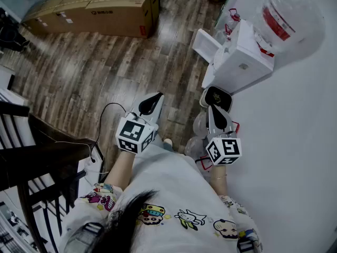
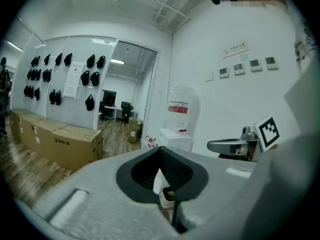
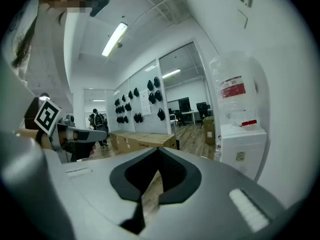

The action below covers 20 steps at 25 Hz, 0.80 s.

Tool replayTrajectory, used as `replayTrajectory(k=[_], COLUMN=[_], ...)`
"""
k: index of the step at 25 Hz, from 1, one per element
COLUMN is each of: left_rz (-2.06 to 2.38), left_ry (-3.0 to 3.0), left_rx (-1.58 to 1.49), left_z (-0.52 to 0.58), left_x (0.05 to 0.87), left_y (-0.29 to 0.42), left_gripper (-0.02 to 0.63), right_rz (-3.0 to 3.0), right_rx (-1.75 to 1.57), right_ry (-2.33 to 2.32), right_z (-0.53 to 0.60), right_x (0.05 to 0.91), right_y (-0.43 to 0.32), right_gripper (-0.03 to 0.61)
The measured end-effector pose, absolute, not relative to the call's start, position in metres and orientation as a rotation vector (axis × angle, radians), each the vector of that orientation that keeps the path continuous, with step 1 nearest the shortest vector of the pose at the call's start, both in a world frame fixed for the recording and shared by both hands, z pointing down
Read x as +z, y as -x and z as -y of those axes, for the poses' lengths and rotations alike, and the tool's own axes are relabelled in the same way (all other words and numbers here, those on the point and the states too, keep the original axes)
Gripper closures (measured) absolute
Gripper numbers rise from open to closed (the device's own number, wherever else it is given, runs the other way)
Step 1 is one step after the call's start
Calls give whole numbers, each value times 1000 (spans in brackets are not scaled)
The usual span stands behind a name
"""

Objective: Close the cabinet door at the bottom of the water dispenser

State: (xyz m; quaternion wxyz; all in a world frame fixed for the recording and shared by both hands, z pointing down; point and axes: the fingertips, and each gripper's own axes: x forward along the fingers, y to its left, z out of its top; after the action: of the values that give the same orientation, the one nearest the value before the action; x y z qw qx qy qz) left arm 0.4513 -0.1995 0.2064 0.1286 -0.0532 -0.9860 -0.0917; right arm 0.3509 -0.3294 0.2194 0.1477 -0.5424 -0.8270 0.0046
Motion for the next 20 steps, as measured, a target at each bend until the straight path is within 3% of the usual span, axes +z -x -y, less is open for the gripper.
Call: replayTrajectory(k=[9, 20], left_rz=[2861, 2881], left_ry=[213, 223], left_rx=[-220, -270], left_z=[178, 98], left_x=[203, 213], left_y=[-438, -391], left_gripper=[611, 557], right_rz=[2352, 2315], right_rx=[87, 94], right_ry=[1646, 1673], right_z=[309, 227], right_x=[204, 213], right_y=[-340, -295], right_gripper=[566, 491])
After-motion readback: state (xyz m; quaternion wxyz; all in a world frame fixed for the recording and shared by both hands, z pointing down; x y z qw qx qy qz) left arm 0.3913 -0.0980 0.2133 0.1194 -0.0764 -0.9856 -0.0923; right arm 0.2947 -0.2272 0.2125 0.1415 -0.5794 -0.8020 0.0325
